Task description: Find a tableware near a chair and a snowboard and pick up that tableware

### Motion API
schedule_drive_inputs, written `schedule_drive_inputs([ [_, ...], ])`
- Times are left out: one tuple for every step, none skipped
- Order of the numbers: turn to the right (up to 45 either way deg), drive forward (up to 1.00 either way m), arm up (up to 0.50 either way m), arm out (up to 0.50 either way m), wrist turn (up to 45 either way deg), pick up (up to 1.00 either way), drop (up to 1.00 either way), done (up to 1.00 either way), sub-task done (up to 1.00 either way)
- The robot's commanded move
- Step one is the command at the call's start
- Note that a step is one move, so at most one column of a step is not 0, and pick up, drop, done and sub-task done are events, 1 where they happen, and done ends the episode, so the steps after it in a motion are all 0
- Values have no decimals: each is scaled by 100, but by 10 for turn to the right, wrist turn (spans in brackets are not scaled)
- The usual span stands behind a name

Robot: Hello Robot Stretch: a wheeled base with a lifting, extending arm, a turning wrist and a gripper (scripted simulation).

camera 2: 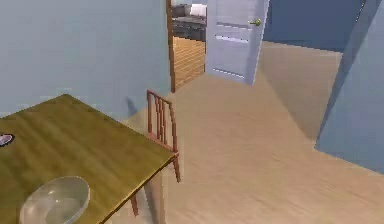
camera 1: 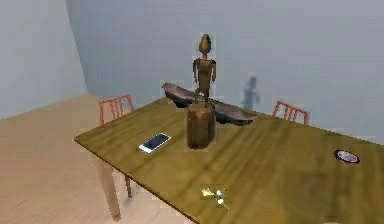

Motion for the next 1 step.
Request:
schedule_drive_inputs([
  [-330, 0, 0, 0, 0, 0, 0, 0, 0],
])
